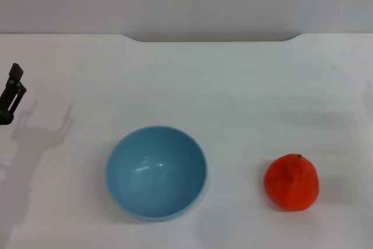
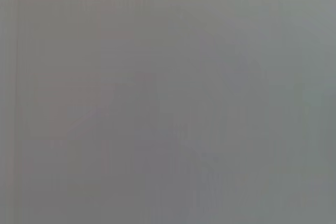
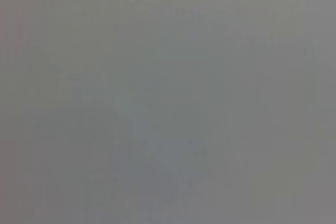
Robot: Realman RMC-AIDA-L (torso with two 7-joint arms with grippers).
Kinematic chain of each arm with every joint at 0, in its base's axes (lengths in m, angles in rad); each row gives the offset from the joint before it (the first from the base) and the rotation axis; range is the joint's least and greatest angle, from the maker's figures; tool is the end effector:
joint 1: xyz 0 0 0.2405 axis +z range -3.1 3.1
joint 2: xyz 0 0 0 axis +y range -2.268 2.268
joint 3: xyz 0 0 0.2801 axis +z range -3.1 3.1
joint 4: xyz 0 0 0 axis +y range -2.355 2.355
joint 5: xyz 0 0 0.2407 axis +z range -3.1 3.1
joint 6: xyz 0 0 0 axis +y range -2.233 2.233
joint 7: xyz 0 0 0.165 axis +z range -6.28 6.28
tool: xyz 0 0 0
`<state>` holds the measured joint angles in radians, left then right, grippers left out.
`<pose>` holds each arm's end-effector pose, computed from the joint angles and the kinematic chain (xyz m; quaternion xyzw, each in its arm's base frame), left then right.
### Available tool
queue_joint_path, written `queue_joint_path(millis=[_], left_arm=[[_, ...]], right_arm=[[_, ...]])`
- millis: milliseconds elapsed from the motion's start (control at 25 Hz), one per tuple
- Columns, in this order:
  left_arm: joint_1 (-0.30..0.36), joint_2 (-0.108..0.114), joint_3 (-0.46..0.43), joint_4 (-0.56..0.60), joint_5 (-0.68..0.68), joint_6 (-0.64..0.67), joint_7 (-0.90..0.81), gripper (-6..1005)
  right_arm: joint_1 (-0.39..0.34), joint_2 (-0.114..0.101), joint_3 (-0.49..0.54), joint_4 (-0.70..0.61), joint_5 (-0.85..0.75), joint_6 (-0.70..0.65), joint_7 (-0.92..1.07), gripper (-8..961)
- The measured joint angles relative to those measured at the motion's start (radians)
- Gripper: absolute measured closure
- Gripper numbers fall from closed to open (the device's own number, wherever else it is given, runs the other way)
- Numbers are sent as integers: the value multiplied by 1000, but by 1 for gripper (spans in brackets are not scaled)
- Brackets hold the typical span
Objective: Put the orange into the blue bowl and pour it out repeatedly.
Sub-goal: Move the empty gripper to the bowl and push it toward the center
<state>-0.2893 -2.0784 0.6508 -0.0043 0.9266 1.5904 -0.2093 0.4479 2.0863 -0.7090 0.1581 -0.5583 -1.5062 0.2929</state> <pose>-0.3861 0.2864 -0.0129 -0.6912 -0.1448 -0.3480 0.6166 0.3831 0.3285 -0.0153 -0.5985 0.2597 0.3881 0.6509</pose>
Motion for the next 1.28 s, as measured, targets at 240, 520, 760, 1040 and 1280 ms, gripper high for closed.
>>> queue_joint_path(millis=[240,520,760,1040,1280], left_arm=[[-14,-1,-5,-5,1,-22,0,247],[-43,0,-4,16,2,-24,-74,247],[-117,7,10,155,74,-163,-318,247],[-167,21,258,559,252,-471,-907,246],[-138,38,453,1008,628,-587,-1521,246]], right_arm=[[-1,0,-3,0,0,0,0,360],[-1,0,-4,0,0,0,0,361],[2,0,1,0,0,1,0,361],[2,2,2,1,0,2,0,361],[0,3,2,4,0,1,0,360]])
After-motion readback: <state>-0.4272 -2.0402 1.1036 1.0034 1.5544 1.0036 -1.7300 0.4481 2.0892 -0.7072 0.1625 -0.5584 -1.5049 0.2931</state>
